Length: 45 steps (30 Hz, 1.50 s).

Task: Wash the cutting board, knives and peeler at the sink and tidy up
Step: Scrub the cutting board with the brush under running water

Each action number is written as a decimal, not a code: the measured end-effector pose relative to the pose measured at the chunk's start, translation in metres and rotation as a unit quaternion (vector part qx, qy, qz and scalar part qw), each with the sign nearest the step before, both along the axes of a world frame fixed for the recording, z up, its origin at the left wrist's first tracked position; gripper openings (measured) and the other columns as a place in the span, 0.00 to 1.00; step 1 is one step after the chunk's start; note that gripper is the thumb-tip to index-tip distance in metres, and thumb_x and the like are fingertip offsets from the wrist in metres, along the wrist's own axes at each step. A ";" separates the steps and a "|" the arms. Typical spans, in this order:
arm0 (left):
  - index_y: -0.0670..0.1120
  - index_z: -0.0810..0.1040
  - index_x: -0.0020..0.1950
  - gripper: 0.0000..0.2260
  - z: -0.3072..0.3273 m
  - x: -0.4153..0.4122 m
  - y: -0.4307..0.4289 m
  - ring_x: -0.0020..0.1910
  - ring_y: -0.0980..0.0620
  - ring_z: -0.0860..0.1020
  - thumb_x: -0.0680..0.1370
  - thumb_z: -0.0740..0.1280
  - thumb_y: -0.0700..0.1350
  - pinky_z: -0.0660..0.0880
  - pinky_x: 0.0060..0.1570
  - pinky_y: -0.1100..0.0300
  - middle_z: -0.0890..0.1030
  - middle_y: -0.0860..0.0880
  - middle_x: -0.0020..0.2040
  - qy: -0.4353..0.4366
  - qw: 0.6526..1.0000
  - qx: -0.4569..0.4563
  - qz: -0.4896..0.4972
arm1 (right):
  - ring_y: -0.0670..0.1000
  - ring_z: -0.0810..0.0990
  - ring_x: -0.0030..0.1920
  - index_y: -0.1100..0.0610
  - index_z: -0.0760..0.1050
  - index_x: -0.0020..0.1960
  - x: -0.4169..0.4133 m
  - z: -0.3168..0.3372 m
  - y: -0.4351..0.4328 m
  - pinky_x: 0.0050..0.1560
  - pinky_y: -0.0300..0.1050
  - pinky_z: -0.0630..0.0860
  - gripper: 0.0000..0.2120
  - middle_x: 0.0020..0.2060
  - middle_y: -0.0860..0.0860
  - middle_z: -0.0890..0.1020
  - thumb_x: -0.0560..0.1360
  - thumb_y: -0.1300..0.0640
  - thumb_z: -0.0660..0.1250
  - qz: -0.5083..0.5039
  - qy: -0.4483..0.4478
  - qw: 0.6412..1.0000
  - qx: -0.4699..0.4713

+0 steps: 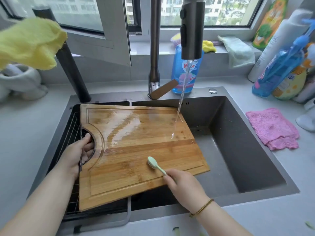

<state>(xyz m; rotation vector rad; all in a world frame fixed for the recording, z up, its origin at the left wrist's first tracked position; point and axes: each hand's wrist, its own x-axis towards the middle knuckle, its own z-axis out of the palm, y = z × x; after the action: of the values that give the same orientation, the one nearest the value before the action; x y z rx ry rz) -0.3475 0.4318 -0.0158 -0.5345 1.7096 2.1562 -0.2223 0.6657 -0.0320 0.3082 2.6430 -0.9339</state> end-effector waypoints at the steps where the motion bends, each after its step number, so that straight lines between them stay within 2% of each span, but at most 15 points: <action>1: 0.44 0.73 0.42 0.13 -0.003 0.001 0.000 0.22 0.59 0.78 0.81 0.54 0.44 0.73 0.20 0.69 0.81 0.51 0.25 0.006 1.000 -0.007 0.000 | 0.52 0.77 0.47 0.48 0.75 0.54 0.000 -0.002 0.004 0.45 0.45 0.72 0.11 0.40 0.46 0.76 0.79 0.50 0.56 -0.009 0.010 1.000 0.011; 6: 0.44 0.73 0.43 0.13 -0.008 0.001 0.002 0.22 0.60 0.78 0.82 0.54 0.45 0.72 0.20 0.70 0.81 0.53 0.24 0.023 0.999 -0.029 0.003 | 0.57 0.77 0.48 0.55 0.75 0.48 -0.016 0.001 0.056 0.38 0.43 0.67 0.13 0.45 0.54 0.81 0.79 0.52 0.53 -0.129 -0.003 0.982 0.135; 9: 0.43 0.73 0.44 0.12 -0.012 0.000 0.001 0.23 0.59 0.79 0.82 0.54 0.45 0.73 0.20 0.69 0.81 0.52 0.25 0.023 0.999 -0.023 0.009 | 0.58 0.77 0.51 0.51 0.73 0.46 -0.012 0.004 0.028 0.40 0.43 0.66 0.12 0.45 0.54 0.79 0.80 0.51 0.52 -0.044 0.011 0.990 0.137; 11: 0.43 0.73 0.44 0.12 -0.014 0.001 0.002 0.23 0.59 0.79 0.81 0.54 0.45 0.73 0.20 0.69 0.81 0.52 0.24 0.023 0.999 -0.024 0.010 | 0.57 0.77 0.51 0.52 0.73 0.52 -0.001 0.000 0.004 0.40 0.44 0.65 0.12 0.48 0.54 0.80 0.80 0.50 0.52 0.016 0.033 0.992 0.120; 13: 0.43 0.73 0.43 0.12 -0.014 0.001 0.003 0.22 0.59 0.78 0.81 0.54 0.45 0.72 0.19 0.69 0.80 0.52 0.23 0.026 0.999 -0.033 0.012 | 0.57 0.77 0.52 0.52 0.73 0.56 -0.002 -0.001 0.013 0.41 0.44 0.66 0.13 0.50 0.53 0.81 0.80 0.50 0.53 -0.015 0.039 0.991 0.125; 16: 0.42 0.73 0.42 0.12 -0.014 0.001 0.003 0.21 0.59 0.78 0.81 0.54 0.45 0.72 0.19 0.70 0.80 0.52 0.23 0.029 0.998 -0.045 0.017 | 0.57 0.77 0.52 0.52 0.74 0.54 -0.005 0.000 0.042 0.38 0.42 0.63 0.13 0.51 0.54 0.81 0.80 0.50 0.53 -0.102 0.026 0.984 0.143; 18: 0.42 0.72 0.42 0.12 -0.015 0.001 0.004 0.21 0.59 0.78 0.81 0.55 0.45 0.71 0.19 0.70 0.80 0.52 0.23 0.033 0.998 -0.046 0.019 | 0.57 0.77 0.52 0.52 0.72 0.51 0.003 0.000 0.034 0.38 0.42 0.61 0.12 0.50 0.53 0.81 0.80 0.50 0.52 -0.067 0.028 0.987 0.146; 21: 0.42 0.72 0.41 0.12 -0.015 0.001 0.004 0.20 0.60 0.77 0.81 0.55 0.44 0.71 0.18 0.70 0.79 0.53 0.22 0.037 0.998 -0.056 0.020 | 0.56 0.76 0.54 0.51 0.71 0.55 0.021 -0.001 0.006 0.40 0.43 0.60 0.13 0.52 0.52 0.79 0.80 0.48 0.51 0.026 0.011 0.992 0.127; 23: 0.41 0.72 0.43 0.12 -0.015 0.000 0.003 0.21 0.59 0.78 0.81 0.55 0.45 0.72 0.19 0.69 0.80 0.52 0.24 0.032 0.998 -0.052 0.016 | 0.56 0.77 0.54 0.51 0.72 0.55 0.017 0.000 0.020 0.40 0.42 0.61 0.13 0.52 0.51 0.80 0.80 0.48 0.51 -0.008 0.002 0.991 0.130; 27: 0.41 0.73 0.43 0.12 -0.016 0.000 0.001 0.22 0.58 0.79 0.81 0.55 0.45 0.73 0.19 0.68 0.81 0.51 0.24 0.023 0.999 -0.042 0.012 | 0.58 0.77 0.51 0.52 0.70 0.44 0.000 0.000 0.063 0.38 0.42 0.62 0.11 0.49 0.54 0.81 0.80 0.50 0.52 -0.101 -0.008 0.980 0.170; 30: 0.41 0.72 0.43 0.12 -0.015 0.000 0.003 0.21 0.58 0.78 0.81 0.54 0.44 0.72 0.19 0.69 0.80 0.51 0.24 0.023 0.999 -0.040 0.011 | 0.57 0.76 0.48 0.52 0.72 0.48 -0.011 0.000 0.056 0.38 0.42 0.64 0.12 0.48 0.53 0.81 0.80 0.50 0.52 -0.044 -0.012 0.984 0.172; 35: 0.41 0.72 0.42 0.12 -0.014 -0.002 0.002 0.22 0.58 0.78 0.81 0.54 0.44 0.73 0.19 0.69 0.81 0.51 0.24 0.021 0.998 -0.050 0.019 | 0.58 0.78 0.50 0.56 0.75 0.51 -0.062 0.002 0.086 0.46 0.46 0.72 0.15 0.50 0.56 0.81 0.79 0.51 0.51 -0.141 0.002 0.975 0.173; 39: 0.45 0.72 0.43 0.10 -0.013 -0.004 0.004 0.23 0.60 0.79 0.81 0.54 0.41 0.74 0.20 0.68 0.81 0.53 0.25 0.048 0.996 -0.069 0.022 | 0.57 0.79 0.48 0.56 0.76 0.54 -0.107 0.000 0.070 0.46 0.47 0.76 0.16 0.48 0.55 0.81 0.80 0.51 0.51 -0.084 0.006 0.981 0.175; 44: 0.47 0.73 0.44 0.10 -0.015 -0.007 0.007 0.24 0.60 0.79 0.81 0.55 0.40 0.74 0.21 0.68 0.81 0.54 0.26 0.055 0.995 -0.080 0.016 | 0.58 0.79 0.51 0.57 0.76 0.58 -0.140 -0.005 0.093 0.51 0.49 0.76 0.16 0.51 0.56 0.80 0.79 0.53 0.53 -0.221 0.004 0.966 0.130; 45: 0.47 0.73 0.44 0.10 -0.015 -0.007 0.007 0.23 0.60 0.79 0.81 0.55 0.40 0.74 0.21 0.68 0.81 0.53 0.26 0.052 0.996 -0.076 0.015 | 0.58 0.79 0.51 0.57 0.76 0.58 -0.144 -0.005 0.089 0.50 0.48 0.76 0.16 0.51 0.56 0.80 0.79 0.52 0.53 -0.208 0.008 0.969 0.133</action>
<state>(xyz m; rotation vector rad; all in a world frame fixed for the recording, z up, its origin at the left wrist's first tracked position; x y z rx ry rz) -0.3549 0.4390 -0.0304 -0.4997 1.9445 2.1197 -0.3662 0.7547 -0.0375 0.9537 2.7709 -0.6884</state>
